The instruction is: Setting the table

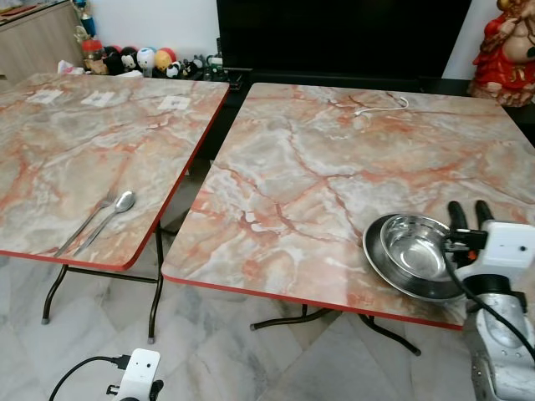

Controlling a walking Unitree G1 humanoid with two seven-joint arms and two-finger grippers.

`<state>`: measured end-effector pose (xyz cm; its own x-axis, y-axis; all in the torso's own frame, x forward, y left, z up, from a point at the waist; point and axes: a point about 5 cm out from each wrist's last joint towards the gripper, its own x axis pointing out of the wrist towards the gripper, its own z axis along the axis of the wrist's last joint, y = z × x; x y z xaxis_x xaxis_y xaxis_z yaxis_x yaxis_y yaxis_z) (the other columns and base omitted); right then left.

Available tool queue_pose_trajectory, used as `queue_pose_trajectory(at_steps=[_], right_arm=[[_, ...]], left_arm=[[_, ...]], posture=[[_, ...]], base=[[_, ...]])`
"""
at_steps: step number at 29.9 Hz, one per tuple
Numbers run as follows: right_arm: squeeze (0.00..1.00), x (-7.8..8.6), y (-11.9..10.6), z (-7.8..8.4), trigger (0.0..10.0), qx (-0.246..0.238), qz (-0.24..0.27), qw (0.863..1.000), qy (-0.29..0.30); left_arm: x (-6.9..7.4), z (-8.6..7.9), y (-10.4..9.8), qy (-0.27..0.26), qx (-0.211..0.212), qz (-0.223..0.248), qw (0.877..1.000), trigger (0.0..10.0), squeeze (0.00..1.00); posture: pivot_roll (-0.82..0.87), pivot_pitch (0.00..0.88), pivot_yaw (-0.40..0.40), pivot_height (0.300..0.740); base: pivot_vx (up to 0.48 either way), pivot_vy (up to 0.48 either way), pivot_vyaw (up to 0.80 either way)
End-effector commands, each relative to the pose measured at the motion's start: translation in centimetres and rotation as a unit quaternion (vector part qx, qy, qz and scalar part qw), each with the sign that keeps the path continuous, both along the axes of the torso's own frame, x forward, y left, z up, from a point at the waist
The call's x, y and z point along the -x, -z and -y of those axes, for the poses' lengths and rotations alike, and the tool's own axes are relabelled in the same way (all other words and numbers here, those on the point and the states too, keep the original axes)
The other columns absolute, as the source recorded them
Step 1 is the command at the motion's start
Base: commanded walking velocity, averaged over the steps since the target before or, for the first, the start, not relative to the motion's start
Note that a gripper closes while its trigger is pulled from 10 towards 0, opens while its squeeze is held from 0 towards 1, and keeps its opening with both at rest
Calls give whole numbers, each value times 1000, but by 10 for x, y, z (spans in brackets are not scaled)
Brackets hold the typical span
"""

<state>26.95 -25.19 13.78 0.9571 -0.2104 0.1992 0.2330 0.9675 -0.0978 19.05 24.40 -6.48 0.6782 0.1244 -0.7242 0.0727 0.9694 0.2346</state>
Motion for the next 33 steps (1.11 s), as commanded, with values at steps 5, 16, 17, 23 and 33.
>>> queue_pose_trajectory(at_steps=[5, 16, 17, 23, 33], right_arm=[[0, -7, 11, -25, 10000, -67, -5, 998, -17], [0, -11, 8, -39, 10000, -71, 4, 996, -54], [0, -11, 9, -38, 10000, -73, 3, 996, -53], [0, -14, 7, -40, 10000, -81, 9, 995, -51], [0, -16, 10, -54, 10000, -101, 7, 993, -55]], left_arm=[[5, -2, 3, -24, 1, -13, 1000, 10000, 0], [5, -1, 3, -25, 1, -7, 1000, 10000, 0], [6, -1, 3, -25, 1, -7, 1000, 10000, 0], [6, 1, 4, -24, 4, -4, 1000, 10000, 0], [4, 0, 2, -21, 3, -1, 1000, 10000, 0]], posture=[[41, 9, -10, 740], [52, 1, -23, 740], [52, 1, -23, 740], [50, 0, -24, 740], [51, 0, -19, 740]], base=[[0, 288, 0], [0, 480, 435], [0, 480, 0], [0, 480, 0], [0, 480, 0]])
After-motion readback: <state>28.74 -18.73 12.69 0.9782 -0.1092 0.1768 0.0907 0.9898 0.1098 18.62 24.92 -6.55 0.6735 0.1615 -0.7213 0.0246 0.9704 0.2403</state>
